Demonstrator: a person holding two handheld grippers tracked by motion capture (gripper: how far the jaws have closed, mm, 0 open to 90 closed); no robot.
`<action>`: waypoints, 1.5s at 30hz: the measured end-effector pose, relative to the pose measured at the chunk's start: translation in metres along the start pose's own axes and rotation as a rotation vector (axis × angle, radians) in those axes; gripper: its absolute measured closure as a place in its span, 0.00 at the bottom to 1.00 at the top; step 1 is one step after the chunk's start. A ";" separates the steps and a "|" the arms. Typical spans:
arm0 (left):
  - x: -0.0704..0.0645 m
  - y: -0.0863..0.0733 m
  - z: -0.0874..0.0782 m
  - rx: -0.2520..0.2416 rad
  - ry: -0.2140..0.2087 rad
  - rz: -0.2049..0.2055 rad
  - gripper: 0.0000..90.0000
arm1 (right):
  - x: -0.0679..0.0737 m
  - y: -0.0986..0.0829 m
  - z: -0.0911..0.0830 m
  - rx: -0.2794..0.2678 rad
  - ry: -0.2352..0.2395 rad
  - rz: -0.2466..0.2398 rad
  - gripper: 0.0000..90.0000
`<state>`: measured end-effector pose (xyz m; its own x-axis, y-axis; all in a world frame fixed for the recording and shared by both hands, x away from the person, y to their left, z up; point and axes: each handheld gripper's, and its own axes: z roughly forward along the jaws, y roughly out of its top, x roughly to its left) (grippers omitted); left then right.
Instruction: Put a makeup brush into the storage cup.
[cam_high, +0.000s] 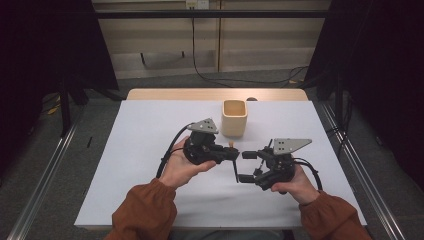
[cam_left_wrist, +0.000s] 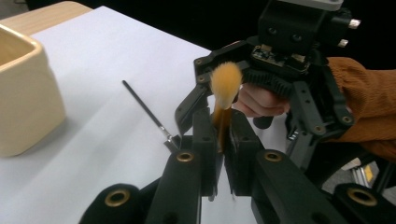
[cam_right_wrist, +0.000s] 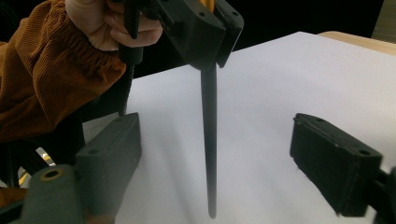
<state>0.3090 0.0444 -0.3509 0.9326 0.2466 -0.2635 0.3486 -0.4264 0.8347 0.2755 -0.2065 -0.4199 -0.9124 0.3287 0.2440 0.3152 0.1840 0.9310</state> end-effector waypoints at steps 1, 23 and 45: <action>0.000 0.000 0.001 -0.001 -0.001 0.001 0.94 | 0.000 0.000 0.000 -0.003 0.005 0.001 0.26; -0.003 0.002 0.014 -0.009 -0.020 -0.003 0.94 | -0.005 0.002 -0.003 0.005 0.001 0.007 0.76; -0.002 -0.002 0.019 -0.027 -0.023 -0.004 0.93 | -0.004 0.002 -0.003 0.029 0.015 -0.012 0.93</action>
<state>0.3082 0.0285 -0.3611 0.9331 0.2279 -0.2781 0.3503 -0.4020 0.8460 0.2787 -0.2104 -0.4177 -0.9197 0.3128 0.2374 0.3119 0.2145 0.9256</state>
